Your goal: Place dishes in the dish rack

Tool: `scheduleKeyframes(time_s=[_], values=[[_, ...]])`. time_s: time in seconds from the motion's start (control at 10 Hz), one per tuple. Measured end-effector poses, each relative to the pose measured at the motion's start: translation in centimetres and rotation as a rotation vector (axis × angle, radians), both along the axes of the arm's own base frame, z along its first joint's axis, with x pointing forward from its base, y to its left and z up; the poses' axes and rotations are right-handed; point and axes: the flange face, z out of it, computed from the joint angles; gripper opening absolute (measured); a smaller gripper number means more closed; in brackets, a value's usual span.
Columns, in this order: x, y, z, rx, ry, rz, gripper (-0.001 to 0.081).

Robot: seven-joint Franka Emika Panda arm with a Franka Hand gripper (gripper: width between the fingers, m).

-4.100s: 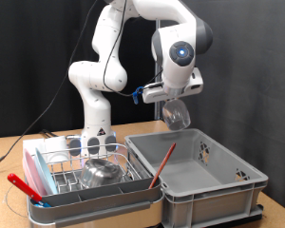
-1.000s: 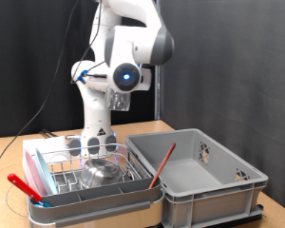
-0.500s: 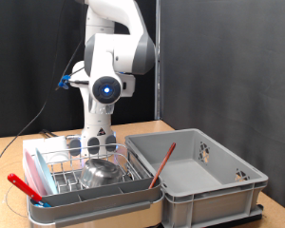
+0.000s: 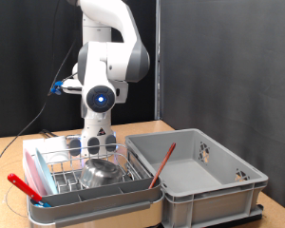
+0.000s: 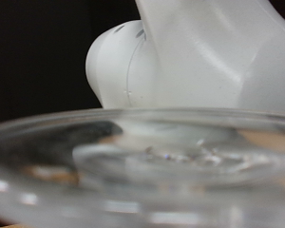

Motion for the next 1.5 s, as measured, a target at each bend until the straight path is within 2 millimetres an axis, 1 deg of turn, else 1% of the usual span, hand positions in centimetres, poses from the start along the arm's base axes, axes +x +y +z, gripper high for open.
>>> scheduleKeyframes(time_s=[0.3, 0.5, 0.8, 1.0, 1.2, 1.5], values=[[0.0, -1.0, -1.2, -0.045, 0.013, 0.007, 0.0115], [0.1, -1.4, -2.9, -0.061, 0.025, 0.011, 0.0115], [-0.3, -0.9, -6.1, -0.069, 0.039, 0.019, 0.0115], [-0.8, -0.4, -7.8, -0.076, 0.043, 0.029, 0.0115], [-0.7, -0.1, -8.8, -0.081, 0.031, 0.028, 0.0115], [-0.4, -0.1, -10.1, -0.102, 0.027, 0.006, 0.0115]])
